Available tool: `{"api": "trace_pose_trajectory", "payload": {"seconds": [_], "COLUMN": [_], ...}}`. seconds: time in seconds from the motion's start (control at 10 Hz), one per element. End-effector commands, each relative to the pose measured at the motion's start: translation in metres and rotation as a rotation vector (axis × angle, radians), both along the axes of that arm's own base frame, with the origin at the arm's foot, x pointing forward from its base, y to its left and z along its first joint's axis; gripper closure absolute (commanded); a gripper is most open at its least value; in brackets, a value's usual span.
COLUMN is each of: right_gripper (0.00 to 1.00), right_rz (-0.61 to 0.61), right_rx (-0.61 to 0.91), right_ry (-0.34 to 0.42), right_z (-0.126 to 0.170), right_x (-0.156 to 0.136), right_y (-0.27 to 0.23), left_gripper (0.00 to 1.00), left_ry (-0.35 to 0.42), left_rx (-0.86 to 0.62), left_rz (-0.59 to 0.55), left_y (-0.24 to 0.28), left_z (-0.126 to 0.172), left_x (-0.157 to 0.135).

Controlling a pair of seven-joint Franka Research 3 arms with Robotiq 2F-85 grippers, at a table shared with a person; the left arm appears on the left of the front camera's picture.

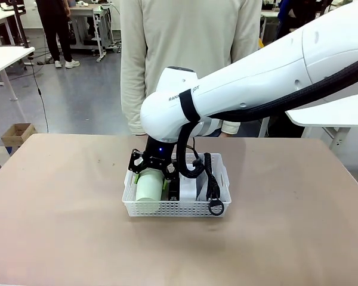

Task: Efficiently arrange items inside the basket to fit them all.
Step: Pick up the Reusable plastic cup and place it inside the Organizing basket.

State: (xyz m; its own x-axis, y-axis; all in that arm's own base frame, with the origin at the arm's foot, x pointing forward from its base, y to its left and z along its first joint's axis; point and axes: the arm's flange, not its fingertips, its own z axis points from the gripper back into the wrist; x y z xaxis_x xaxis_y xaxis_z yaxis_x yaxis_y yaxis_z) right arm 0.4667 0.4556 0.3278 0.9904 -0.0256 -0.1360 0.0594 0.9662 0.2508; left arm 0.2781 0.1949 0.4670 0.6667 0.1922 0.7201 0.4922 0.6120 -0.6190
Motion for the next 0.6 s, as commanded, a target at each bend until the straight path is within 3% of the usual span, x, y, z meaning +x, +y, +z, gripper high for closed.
{"api": "trace_pose_trajectory", "payload": {"seconds": [0.0, 0.1, 0.5], "right_gripper": [0.08, 0.00, 0.00], "right_rz": [0.011, 0.004, -0.031], "right_rx": [-0.038, -0.037, -0.022], "right_ry": [-0.009, -0.004, -0.028], "right_z": [0.004, 0.004, 0.009], "right_x": [0.004, 0.004, 0.004], "right_y": [0.003, 0.002, -0.008], "left_gripper": [0.00, 0.00, 0.00], "left_ry": [-0.013, -0.013, -0.013], "left_rx": [-0.010, -0.010, -0.010], "left_rz": [-0.001, -0.001, -0.001], "left_y": [0.000, 0.000, 0.000], "left_z": [0.001, 0.001, 0.001], "left_x": [-0.001, -0.001, -0.001]}}
